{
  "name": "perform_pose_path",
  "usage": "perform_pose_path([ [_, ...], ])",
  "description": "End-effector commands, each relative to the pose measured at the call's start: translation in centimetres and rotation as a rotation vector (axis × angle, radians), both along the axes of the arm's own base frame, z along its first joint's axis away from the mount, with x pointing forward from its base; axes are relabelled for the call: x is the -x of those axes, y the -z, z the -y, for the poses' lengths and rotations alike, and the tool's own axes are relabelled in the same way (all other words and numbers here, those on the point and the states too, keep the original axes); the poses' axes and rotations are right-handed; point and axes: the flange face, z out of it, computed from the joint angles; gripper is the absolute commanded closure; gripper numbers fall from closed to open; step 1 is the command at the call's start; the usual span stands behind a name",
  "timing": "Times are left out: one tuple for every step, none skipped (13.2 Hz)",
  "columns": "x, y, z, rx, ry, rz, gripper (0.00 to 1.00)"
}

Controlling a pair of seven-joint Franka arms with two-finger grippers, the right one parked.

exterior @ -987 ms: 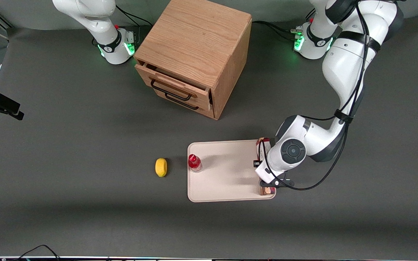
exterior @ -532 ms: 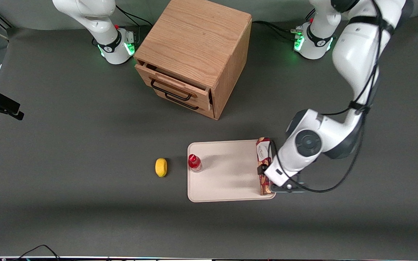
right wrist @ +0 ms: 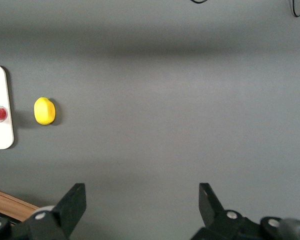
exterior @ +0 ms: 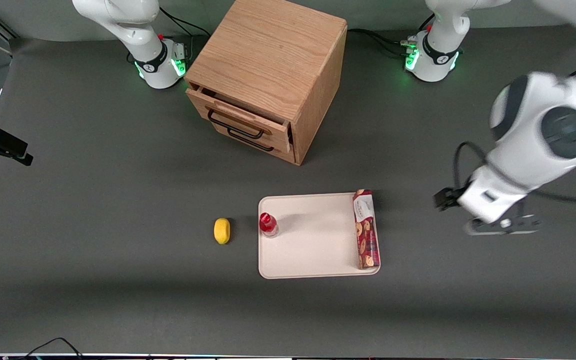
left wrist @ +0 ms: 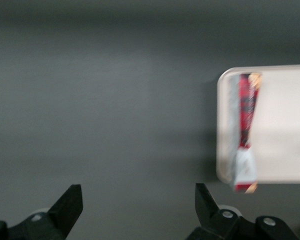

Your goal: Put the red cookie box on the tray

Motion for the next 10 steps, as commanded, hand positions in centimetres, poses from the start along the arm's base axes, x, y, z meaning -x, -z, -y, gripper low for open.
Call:
perform_pose_path([
  [3.8, -4.5, -5.3, -0.001, 0.052, -0.004, 0.00],
  [5.2, -5.7, -7.1, 0.025, 0.038, -0.008, 0.00],
  [6.4, -6.7, -8.9, 0.058, 0.017, -0.001, 0.00],
  [7.3, -7.6, -10.8, 0.067, 0.016, 0.011, 0.00],
  [7.8, -8.4, -11.9, 0.065, 0.034, 0.018, 0.00],
  [8.4, -9.1, -12.9, 0.063, 0.044, 0.016, 0.00],
  [9.1, -9.6, -13.6, 0.063, 0.036, 0.007, 0.00],
  [9.6, -9.8, -13.6, 0.064, 0.032, -0.011, 0.00],
  [9.8, -10.1, -13.5, 0.064, 0.032, -0.014, 0.00],
  [9.9, -10.2, -13.4, 0.064, 0.034, -0.016, 0.00],
])
